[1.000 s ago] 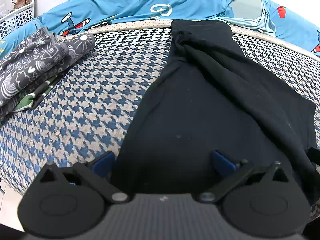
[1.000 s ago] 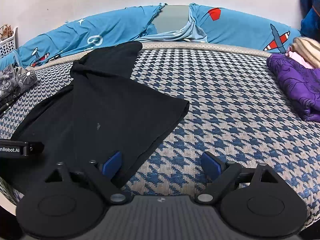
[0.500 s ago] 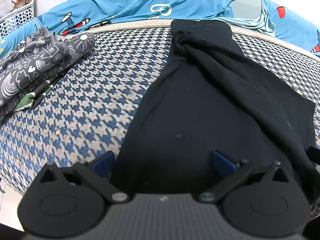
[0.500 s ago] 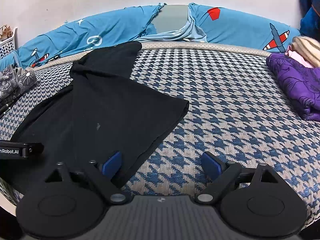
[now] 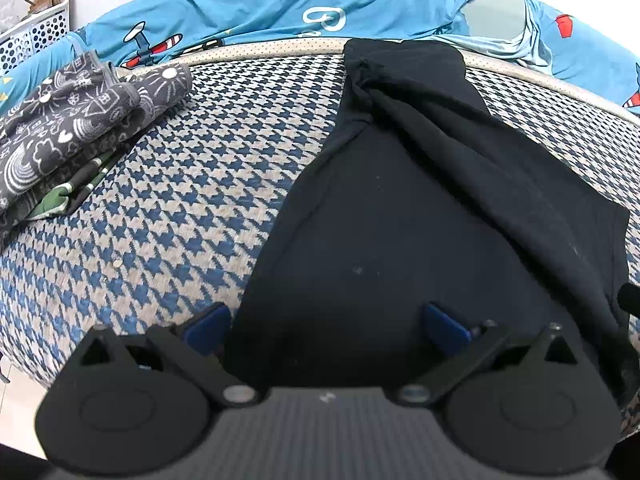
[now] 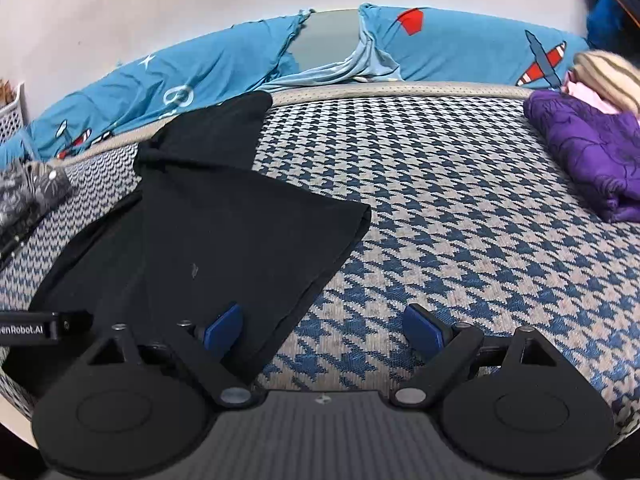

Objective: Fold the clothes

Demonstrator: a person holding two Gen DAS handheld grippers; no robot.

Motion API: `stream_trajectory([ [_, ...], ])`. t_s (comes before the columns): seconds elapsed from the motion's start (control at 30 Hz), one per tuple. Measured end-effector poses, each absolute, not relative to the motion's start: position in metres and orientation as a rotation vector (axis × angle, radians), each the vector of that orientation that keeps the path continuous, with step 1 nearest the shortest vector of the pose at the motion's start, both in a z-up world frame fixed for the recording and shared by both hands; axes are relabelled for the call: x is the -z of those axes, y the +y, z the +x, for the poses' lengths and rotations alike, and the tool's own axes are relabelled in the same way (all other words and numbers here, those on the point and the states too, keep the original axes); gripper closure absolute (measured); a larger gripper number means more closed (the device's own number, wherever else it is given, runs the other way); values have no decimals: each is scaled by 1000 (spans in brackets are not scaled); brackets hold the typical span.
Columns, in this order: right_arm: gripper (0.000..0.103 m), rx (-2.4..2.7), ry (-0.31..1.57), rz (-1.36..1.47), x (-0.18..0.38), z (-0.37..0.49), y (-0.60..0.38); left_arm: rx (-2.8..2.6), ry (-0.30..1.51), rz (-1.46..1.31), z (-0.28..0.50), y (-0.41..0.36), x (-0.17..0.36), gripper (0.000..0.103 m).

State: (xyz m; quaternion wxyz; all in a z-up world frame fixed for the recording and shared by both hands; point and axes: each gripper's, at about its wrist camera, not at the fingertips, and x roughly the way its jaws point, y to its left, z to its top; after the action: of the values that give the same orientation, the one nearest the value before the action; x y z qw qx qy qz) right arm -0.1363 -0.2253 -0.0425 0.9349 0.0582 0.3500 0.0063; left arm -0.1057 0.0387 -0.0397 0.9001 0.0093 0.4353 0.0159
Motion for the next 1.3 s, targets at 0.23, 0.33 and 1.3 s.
stream_trajectory([
  [0.23,16,2,710,137,41,-135,-228,-31,897,8,-106,39,38,0],
  [0.33,16,13,708,142,41,-136,-229,-16,887,9,-107,38,37,0],
  [1.3,16,16,710,145,41,-136,-230,-23,869,8,-108,37,34,0],
])
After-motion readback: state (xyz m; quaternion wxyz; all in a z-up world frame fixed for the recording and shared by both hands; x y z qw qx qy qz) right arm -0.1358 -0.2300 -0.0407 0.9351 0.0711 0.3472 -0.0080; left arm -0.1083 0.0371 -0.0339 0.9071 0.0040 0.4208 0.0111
